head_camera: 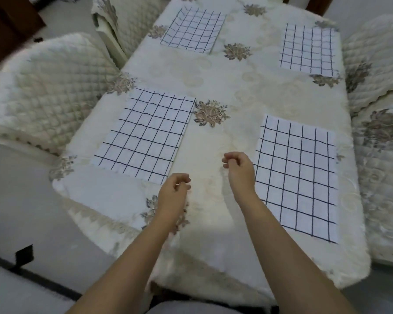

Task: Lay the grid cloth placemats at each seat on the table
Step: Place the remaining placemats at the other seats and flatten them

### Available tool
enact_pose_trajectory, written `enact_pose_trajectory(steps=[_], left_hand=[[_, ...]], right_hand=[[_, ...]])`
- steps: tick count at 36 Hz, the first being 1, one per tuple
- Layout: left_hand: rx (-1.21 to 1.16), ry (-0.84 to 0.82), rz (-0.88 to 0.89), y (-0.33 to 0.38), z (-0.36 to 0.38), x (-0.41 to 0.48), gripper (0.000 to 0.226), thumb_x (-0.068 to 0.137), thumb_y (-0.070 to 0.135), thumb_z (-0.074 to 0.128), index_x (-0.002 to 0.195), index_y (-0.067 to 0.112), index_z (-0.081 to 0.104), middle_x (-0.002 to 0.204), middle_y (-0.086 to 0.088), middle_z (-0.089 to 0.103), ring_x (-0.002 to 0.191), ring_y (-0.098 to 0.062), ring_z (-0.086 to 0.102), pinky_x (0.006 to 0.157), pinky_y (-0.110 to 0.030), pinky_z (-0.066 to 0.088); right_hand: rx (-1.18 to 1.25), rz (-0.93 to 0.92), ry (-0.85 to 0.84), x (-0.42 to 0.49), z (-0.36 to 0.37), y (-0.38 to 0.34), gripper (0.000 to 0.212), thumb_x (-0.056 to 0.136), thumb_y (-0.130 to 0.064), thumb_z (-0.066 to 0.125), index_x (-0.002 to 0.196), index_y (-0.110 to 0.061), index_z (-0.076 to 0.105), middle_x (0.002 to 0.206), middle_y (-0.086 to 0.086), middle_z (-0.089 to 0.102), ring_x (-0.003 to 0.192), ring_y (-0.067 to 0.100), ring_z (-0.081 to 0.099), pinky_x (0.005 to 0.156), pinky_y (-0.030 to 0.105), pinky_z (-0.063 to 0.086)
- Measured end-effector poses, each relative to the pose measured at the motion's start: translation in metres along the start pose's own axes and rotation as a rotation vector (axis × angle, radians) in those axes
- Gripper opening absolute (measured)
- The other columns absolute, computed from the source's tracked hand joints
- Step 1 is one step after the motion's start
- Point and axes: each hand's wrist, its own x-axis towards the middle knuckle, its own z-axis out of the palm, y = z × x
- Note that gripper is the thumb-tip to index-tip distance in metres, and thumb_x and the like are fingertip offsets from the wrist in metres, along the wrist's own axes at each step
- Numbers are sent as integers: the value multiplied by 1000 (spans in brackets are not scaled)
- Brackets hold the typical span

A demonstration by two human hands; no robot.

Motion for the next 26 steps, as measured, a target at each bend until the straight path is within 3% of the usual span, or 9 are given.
enact_pose_trajectory(steps=[3,6,9,12,16,18,21,24,26], left_hand=[[11,-39,-16,-10,-35,-3,28,94,2,38,89,22,57,92,5,63,84,-11,62,62,-15,48],[90,-92,-7,-19,-62,-6,29,94,4,39,86,26,57,90,5,63,85,-17,61,68,-24,51],[151,-147,-1,-26,-77,-5,25,95,8,39,90,25,57,95,2,65,84,-23,63,72,-35,53],[232,-196,21,-27,-80,0,22,95,11,39,99,21,58,95,4,64,69,-13,57,55,-25,47],[340,-290,60,-16,-66,13,22,95,13,40,106,19,58,99,4,62,65,-3,51,57,-15,42],[427,-363,105,-9,-54,21,26,95,13,40,114,17,58,110,2,61,76,-4,55,64,-16,44],[596,-473,198,1,-36,30,32,96,16,41,125,15,53,129,-1,55,110,-15,55,90,-24,40],[774,-578,290,6,-15,46,37,96,16,40,131,13,48,137,-4,48,121,-21,49,102,-31,36],[917,-597,332,9,-2,58,39,95,15,39,134,14,44,143,-4,43,130,-21,40,113,-40,24]], right_hand=[[33,20,36,-25,21,4,24,92,-1,37,94,-12,58,86,0,60,76,13,55,58,10,43],[44,38,82,-46,35,11,23,92,0,37,93,-10,58,84,1,58,68,9,53,47,3,40],[6,65,128,-58,40,18,22,91,-1,38,92,-11,57,86,2,59,67,12,53,52,9,42],[-93,103,162,-60,40,25,19,91,-5,42,94,-14,58,96,6,62,81,20,58,70,25,46],[-252,143,206,-46,31,30,23,90,-9,46,108,-8,60,103,3,60,90,17,54,76,27,41],[-353,151,224,-35,25,32,24,88,-11,48,109,-7,58,105,4,60,89,18,54,75,29,42],[-526,171,253,-14,13,33,23,86,-12,50,108,-4,55,112,11,56,94,26,56,73,32,42],[-686,223,276,5,0,34,25,86,-12,51,109,-2,52,117,15,49,101,32,53,75,36,43],[-781,257,283,16,-6,34,30,86,-12,52,114,-1,50,121,16,46,107,33,50,80,37,44]])
